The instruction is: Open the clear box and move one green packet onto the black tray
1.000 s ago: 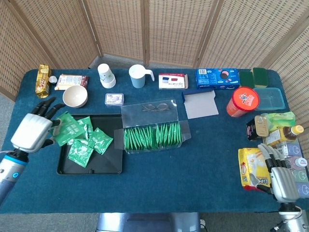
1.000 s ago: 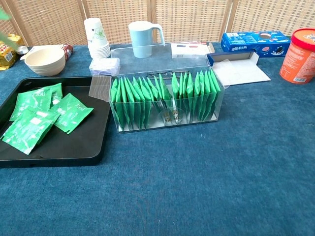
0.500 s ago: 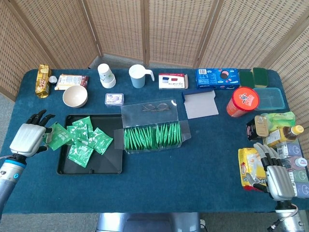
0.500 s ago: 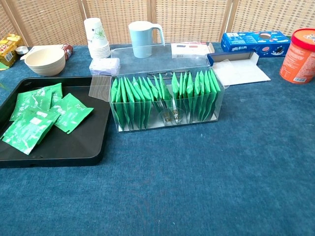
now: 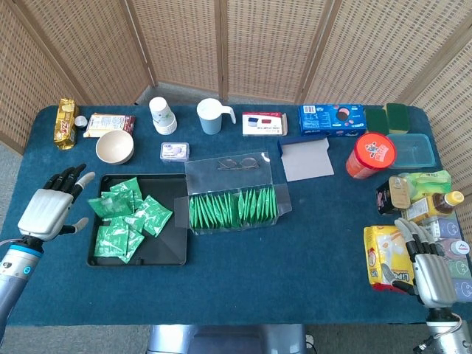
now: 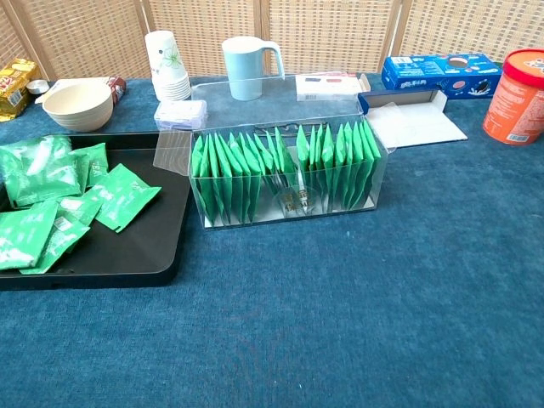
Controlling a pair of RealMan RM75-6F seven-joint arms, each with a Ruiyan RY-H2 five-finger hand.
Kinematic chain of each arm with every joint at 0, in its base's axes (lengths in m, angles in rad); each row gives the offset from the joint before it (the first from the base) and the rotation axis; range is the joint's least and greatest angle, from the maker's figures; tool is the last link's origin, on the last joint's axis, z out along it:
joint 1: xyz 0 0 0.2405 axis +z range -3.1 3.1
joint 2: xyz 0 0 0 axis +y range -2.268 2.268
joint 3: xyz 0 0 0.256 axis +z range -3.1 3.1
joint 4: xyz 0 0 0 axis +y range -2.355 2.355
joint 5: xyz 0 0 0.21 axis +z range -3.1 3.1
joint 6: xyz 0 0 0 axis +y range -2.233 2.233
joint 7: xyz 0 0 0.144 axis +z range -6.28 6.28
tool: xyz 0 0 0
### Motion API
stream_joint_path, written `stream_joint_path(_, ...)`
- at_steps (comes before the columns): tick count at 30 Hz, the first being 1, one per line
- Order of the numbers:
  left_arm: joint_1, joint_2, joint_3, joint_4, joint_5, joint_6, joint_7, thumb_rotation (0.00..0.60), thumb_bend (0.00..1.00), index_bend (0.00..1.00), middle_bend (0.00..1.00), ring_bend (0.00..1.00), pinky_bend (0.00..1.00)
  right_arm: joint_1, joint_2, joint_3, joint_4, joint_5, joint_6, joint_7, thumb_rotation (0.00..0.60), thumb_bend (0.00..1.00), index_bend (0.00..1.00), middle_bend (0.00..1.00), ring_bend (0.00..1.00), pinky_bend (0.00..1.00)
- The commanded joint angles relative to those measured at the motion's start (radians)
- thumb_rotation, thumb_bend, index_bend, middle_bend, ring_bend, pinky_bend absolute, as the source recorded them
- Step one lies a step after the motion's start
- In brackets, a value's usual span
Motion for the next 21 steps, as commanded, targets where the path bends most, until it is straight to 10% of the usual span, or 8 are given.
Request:
stream_joint_path(1, 0.012, 0.010, -0.003, -0.015, 0.002, 0.011, 0.006, 0.600, 0.20, 0.05, 0.00, 0.00, 0.12, -0.001, 0.001, 0.000, 0.003, -0.001, 0.004, 0.005, 0.600, 0.34, 0.00, 0.04, 0.00, 0.05)
stream_joint_path(21, 0.289, 0.068, 0.096, -0.082, 0.069, 0.254, -0.088, 0.600, 0.19, 0.04, 0.00, 0.00, 0.12, 0.040, 0.022, 0.006, -0.037, -0.036, -0.015, -0.080, 0.600, 0.34, 0.00, 0.04, 0.00, 0.05)
